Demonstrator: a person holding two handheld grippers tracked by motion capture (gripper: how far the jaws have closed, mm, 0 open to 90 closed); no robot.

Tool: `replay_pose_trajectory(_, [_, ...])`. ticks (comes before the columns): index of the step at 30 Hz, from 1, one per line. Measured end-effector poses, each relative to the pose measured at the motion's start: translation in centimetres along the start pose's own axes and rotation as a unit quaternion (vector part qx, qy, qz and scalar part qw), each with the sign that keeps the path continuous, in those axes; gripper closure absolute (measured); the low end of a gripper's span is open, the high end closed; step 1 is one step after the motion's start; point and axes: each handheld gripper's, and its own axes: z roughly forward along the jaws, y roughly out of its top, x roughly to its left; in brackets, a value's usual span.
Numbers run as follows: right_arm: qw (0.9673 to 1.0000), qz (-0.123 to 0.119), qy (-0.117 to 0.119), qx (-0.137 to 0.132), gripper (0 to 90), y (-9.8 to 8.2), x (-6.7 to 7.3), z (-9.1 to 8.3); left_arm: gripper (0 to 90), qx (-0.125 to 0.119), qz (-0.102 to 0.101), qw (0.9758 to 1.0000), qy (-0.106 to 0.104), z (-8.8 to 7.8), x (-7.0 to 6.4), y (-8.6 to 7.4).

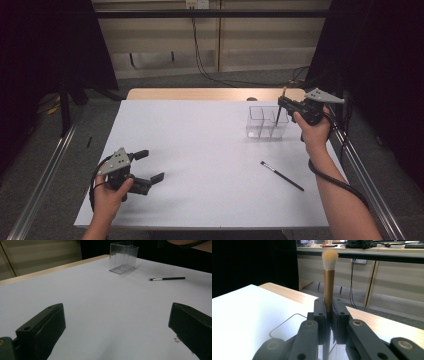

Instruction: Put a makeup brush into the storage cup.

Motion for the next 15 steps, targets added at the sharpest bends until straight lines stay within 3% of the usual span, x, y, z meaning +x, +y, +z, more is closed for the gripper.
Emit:
replay_pose_trajectory(6, [1.0,0.001,0.003,-0.001,78.1,0.01,0.04,-0.11,0.8,-0.001,0.0,1.0,0.0,-0.03,-0.01,0.03])
replay_pose_trajectory(11, [0.9997,0.018,0.016,-0.004,53.3,-0.06,0.33,-0.25,0.8,0.0,-0.001,1.0,0.001,-0.03,-0.03,0.01])
replay_pose_trajectory(15, [0.9993,0.021,0.031,0.001,39.4,-0.19,0.36,-0.32,0.8,0.0,0.0,1.0,0.001,-0.05,-0.03,0.04])
